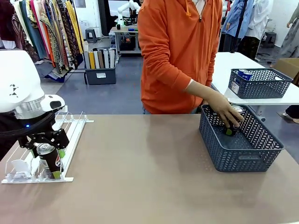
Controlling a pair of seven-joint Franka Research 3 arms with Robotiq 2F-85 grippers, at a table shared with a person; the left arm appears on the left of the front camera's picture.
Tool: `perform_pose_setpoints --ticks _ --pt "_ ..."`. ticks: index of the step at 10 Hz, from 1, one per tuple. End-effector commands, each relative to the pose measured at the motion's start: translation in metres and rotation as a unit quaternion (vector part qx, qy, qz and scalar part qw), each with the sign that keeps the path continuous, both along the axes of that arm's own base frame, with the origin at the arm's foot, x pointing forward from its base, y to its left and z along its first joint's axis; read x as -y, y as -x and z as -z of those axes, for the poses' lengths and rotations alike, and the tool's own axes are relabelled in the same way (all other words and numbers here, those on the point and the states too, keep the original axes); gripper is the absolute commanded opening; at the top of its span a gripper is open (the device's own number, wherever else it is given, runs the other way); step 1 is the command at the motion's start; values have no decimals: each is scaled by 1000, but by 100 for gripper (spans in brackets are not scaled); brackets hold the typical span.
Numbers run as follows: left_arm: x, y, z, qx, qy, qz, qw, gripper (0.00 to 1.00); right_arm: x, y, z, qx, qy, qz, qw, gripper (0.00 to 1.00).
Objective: Retrieve and store the cans from the dispenser.
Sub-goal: Pick up one can from the Automatic Can Dispenser and place it in the middle of the table.
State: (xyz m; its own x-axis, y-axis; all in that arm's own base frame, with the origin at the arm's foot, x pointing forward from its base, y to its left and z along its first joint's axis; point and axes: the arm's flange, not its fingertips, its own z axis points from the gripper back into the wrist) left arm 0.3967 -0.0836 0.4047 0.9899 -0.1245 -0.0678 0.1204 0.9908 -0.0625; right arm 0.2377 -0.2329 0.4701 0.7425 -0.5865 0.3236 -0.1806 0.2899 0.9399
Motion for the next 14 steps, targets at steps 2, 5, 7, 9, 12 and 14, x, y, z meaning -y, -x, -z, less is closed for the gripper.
perform_pose_setpoints --ticks 2,5,7,9,12,14 --pt "-1 -6 -1 22 -25 -32 999 0 0 -4 -2 19 -2 2 1000 100" --pt "-3 -6 -1 22 -26 -39 999 0 0 -4 -2 19 -2 2 1000 100" --pt "-2 -5 -4 21 -30 -25 999 0 0 -4 -2 19 -2 2 1000 100" --pt "1 12 -30 52 -49 5 997 0 0 -4 -2 19 -2 2 1000 100" --pt "-1 62 -127 126 -40 40 990 0 0 -4 -2 19 -2 2 1000 100" --pt "-6 96 -169 177 -19 66 982 0 0 -4 -2 19 -2 2 1000 100"
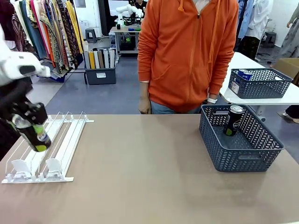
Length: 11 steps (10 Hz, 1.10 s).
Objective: Retrieve and store the cans from the dispenser.
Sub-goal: Pick up one can from the Automatic Can Dispenser and place it in the middle of the table.
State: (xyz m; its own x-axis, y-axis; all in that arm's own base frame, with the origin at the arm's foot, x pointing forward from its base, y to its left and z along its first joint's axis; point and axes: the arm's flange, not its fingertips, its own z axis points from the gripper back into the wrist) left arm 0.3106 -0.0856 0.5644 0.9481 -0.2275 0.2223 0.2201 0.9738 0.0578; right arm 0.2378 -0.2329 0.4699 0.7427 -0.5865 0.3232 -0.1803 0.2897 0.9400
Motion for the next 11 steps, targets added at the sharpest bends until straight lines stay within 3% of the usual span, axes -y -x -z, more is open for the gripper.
perform_pose_setpoints --ticks 1,3,4,9,10,11 --pt "-13 24 -18 38 32 37 998 0 0 -3 -3 19 -2 2 1000 100" --pt "-33 38 -18 53 75 37 995 0 0 -3 -3 19 -2 2 1000 100" --pt "-11 30 -30 42 22 21 999 0 0 -3 -3 19 -2 2 1000 100" --pt "-11 32 -20 34 26 28 999 0 0 -3 -3 19 -2 2 1000 100" --pt "15 8 -22 -33 -9 20 999 0 0 -3 -3 19 -2 2 1000 100" --pt "56 -16 -28 -29 -7 72 997 0 0 -3 -3 19 -2 2 1000 100"
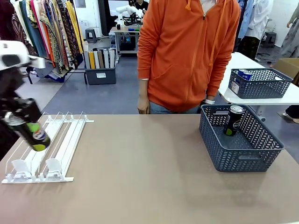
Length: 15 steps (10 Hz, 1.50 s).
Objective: Retrieve and store the cans from the dispenser.
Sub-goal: Pick up one can from the Automatic Can Dispenser and place it in the middle of the table.
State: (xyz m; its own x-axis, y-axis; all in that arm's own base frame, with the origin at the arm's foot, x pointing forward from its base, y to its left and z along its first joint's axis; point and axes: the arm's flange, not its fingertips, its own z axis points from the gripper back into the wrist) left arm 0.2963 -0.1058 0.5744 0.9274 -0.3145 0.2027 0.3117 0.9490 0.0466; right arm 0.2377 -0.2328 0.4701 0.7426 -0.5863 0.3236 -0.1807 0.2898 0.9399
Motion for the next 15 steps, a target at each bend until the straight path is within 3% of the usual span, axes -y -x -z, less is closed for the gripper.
perform_pose_setpoints --ticks 1,2,3,5,7,8,12,15 --pt "91 -55 -20 -3 -18 63 998 0 1 -4 -3 19 -2 2 1000 100" --pt "145 -75 -8 -4 -14 113 993 0 1 -4 -3 19 -2 2 1000 100" --pt "213 -102 26 -30 -9 175 984 0 1 -4 -3 19 -2 2 1000 100" --pt "305 -123 92 -46 2 212 976 0 1 -4 -3 19 -2 2 1000 100" --pt "364 -134 151 -49 3 261 964 0 1 -4 -3 19 -2 2 1000 100" --pt "372 -140 168 -37 -37 257 965 0 1 -4 -3 19 -2 2 1000 100" --pt "361 -149 166 -69 -33 233 969 0 1 -4 -3 19 -2 2 1000 100" --pt "362 -148 166 -72 -48 230 969 0 1 -4 -3 19 -2 2 1000 100"
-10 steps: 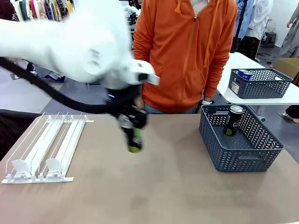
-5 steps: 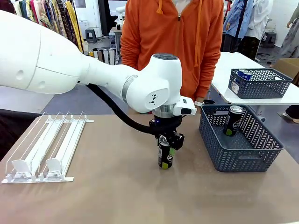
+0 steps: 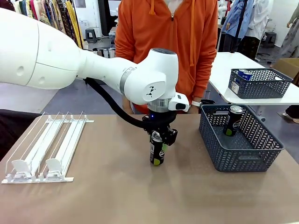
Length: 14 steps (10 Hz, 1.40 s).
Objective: Retrieve and store the cans from the dispenser.
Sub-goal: Pick up one can from the Automatic Can Dispenser and place it in the middle of the table.
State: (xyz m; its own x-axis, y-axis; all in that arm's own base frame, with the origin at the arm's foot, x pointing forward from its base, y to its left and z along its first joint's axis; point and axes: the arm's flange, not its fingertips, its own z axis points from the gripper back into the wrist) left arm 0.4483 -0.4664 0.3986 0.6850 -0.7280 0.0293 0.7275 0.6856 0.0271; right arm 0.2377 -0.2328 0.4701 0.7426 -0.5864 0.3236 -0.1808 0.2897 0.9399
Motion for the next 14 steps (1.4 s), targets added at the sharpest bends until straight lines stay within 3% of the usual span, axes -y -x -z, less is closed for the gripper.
perform_pose_setpoints --ticks 1,2,3,4,5,8,11,12,13,14 --pt "2 4 -10 9 -9 -9 1000 0 1 -4 -2 19 -2 2 1000 100" --pt "1 5 -10 9 -9 -8 1000 0 1 -4 -2 19 -2 2 1000 100" --pt "0 3 -11 5 -8 -13 1000 30 1 -4 -2 19 -2 2 1000 100" --pt "-1 3 -11 7 -8 -11 1000 88 1 -4 -2 19 -2 2 1000 100" --pt "-2 3 -11 7 -6 -12 1000 100 1 -4 -2 19 -2 2 1000 100" --pt "-14 10 -34 24 17 -21 999 100 1 -4 -2 19 -2 2 1000 100" --pt "-97 53 -132 53 141 -22 988 100 1 -4 -2 19 -2 2 1000 100" --pt "-141 65 -156 37 190 -19 981 100 1 -4 -2 19 -2 2 1000 100" --pt "-208 77 -173 44 263 -41 963 100 1 -4 -2 19 -2 2 1000 100" --pt "-276 88 -177 83 328 -129 932 100 1 -4 -2 19 -2 2 1000 100"
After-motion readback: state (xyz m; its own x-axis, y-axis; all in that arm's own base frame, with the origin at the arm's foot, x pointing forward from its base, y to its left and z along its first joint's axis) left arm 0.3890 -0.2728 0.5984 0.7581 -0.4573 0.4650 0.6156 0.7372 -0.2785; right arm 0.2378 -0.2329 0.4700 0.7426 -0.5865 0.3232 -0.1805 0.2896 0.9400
